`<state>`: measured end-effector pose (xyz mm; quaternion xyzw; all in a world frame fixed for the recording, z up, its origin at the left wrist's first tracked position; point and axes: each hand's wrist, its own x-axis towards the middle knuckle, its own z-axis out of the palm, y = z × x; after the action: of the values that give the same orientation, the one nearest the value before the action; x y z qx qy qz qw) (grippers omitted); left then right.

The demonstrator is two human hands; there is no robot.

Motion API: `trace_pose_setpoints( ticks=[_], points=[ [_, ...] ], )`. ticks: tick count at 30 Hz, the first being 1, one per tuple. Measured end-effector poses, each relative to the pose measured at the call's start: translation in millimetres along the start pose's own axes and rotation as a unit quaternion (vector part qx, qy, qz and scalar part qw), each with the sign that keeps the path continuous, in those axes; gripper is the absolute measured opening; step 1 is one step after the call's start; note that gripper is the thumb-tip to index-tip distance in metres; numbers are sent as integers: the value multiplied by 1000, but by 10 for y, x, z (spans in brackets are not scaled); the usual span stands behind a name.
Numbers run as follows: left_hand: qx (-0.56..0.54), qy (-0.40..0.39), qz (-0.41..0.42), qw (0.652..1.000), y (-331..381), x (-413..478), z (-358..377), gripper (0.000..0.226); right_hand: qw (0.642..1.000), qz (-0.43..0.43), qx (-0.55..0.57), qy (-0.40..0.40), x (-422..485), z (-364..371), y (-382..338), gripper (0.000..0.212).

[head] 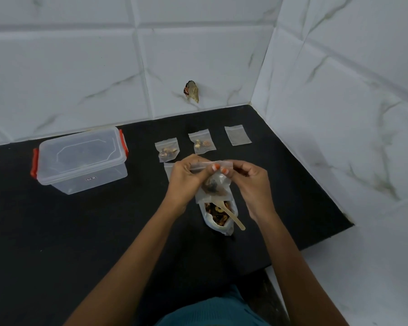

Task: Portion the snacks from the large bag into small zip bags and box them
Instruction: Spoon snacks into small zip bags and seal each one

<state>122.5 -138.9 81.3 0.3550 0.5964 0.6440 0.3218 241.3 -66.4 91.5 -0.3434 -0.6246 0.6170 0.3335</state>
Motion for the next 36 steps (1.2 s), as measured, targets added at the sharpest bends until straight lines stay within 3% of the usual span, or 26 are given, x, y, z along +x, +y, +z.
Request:
trace_pose_setpoints(
  ticks=[6,11,17,26,31,36],
  points=[
    [21,30,-34,999,-49,-8,-19,5,999,24,-7,21,-12,-16,23,8],
    [27,-10,-22,999,-20,-48,-43,5,998,22,-50,14,-21,30,57,10],
    [25,-22,-10,999,-28,-48,-88,21,998,8,-57,-8,-45,67,60,16],
    [51,17,-2,999,-28,-61,-89,4,999,22,-18,-43,-95,81,38,14],
    [42,-15,-1,999,7,-96,-90,5,997,13,-81,8,-65,109,42,8],
    [28,-38,4,999,13,-107,-104,17,996,-7,-92,12,-72,121,55,18]
  ],
)
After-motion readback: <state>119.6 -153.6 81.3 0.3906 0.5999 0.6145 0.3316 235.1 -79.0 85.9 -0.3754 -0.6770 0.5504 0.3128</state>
